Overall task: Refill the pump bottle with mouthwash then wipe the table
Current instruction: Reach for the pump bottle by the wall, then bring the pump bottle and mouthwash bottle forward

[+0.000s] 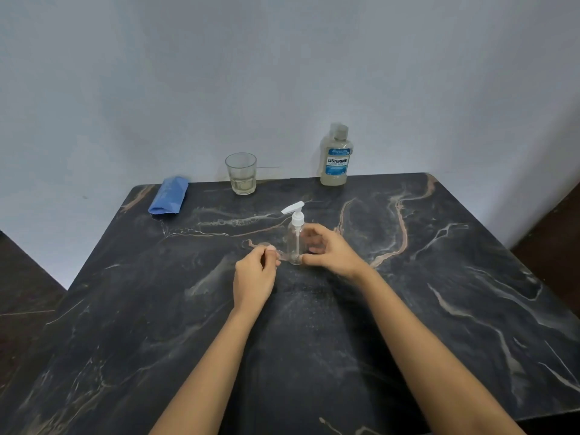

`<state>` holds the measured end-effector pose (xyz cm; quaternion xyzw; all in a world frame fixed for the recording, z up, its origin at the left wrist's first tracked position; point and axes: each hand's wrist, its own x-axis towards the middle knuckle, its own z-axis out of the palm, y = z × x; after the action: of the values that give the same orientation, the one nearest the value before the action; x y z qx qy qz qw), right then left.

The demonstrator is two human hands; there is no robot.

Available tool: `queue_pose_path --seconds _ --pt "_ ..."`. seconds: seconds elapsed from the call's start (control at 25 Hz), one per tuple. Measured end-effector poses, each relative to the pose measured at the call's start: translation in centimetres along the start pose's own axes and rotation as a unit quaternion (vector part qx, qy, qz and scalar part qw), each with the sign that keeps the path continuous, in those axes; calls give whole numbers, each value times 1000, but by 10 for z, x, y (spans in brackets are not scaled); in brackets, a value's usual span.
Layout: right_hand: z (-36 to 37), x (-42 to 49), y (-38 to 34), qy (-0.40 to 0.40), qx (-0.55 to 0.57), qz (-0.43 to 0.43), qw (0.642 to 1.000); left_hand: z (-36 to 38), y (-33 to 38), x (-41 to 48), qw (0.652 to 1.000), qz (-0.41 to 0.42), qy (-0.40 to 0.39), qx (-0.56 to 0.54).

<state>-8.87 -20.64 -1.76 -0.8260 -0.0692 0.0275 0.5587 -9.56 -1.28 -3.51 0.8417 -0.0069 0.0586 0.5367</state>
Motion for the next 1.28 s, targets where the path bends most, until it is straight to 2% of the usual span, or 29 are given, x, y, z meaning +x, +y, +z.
queue_pose_path --seconds 0.12,0.32,0.48,0.64,0.84,0.96,1.16,1.28 --pt "-25 2 9 31 -13 8 999 10 1 -9 1000 3 -11 -4" --pt "-68 49 10 253 -63 48 964 25 10 -17 998 42 -27 22" --pt "-100 108 9 316 -48 70 945 52 19 -26 989 100 -94 50" --pt "-127 159 18 332 -41 106 936 84 28 -21 983 131 -122 39" --pt "-144 189 35 232 17 90 968 103 37 -12 980 135 -142 36" --pt "-146 197 37 209 44 90 973 107 39 -10 980 135 -142 32" --pt "-138 186 37 285 -36 84 954 104 39 -12 981 139 -133 38" --pt "-125 159 31 300 -39 72 950 98 37 -14 985 121 -120 38"
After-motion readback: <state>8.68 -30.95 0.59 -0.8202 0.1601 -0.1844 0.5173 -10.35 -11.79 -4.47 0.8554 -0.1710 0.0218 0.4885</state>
